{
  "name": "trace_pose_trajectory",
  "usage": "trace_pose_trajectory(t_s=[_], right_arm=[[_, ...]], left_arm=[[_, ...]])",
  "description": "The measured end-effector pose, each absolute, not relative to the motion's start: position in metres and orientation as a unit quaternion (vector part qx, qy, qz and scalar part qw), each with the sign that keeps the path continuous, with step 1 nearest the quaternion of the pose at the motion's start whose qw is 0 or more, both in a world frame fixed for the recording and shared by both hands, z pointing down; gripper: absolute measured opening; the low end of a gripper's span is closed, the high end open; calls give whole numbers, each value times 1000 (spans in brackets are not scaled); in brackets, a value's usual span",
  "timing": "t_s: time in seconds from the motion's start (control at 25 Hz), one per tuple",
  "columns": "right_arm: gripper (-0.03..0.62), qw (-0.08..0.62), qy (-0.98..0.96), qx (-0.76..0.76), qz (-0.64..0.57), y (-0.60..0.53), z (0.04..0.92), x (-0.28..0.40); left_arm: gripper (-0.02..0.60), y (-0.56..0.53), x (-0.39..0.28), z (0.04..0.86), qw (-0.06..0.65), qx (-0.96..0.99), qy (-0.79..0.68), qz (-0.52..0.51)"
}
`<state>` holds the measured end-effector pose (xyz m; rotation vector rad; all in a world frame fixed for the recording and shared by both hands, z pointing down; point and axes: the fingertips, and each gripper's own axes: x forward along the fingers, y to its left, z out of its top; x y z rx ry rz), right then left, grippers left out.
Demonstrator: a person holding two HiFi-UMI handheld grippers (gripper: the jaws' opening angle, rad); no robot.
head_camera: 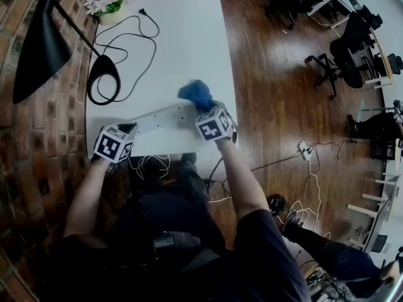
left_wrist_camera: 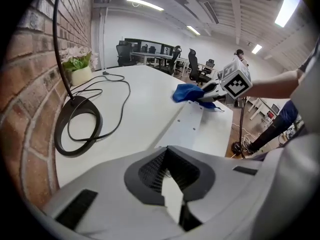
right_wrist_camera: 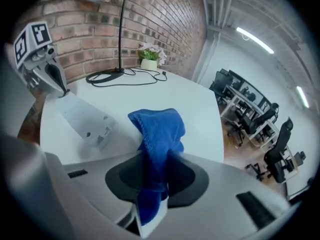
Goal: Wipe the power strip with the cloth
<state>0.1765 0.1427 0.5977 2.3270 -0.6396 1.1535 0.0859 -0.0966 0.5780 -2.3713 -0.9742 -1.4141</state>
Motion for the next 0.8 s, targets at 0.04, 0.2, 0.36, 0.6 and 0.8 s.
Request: trace_pose_trajectory(t_s=[0.04,0.2,0.36,0.6,0.8], right_arm=[[86,212,-235,848,425,143,594,175],[84,156,-255,862,409,123,553,177],[84,162,-311,848,398,67,542,168],[84,196,-323,828,413,37,563,154],[84,205,-294,846,395,35,564,149]], left_arm=[[11,-97,86,578,108,-805,-331,-481],[11,-96,86,578,113,-803,-337,-479],[11,-96,86,577,103,-802,-341,-479],[11,-96,88,575,101,-811,-336,-469],[11,-96,86,576,90,-812,-343,-465]])
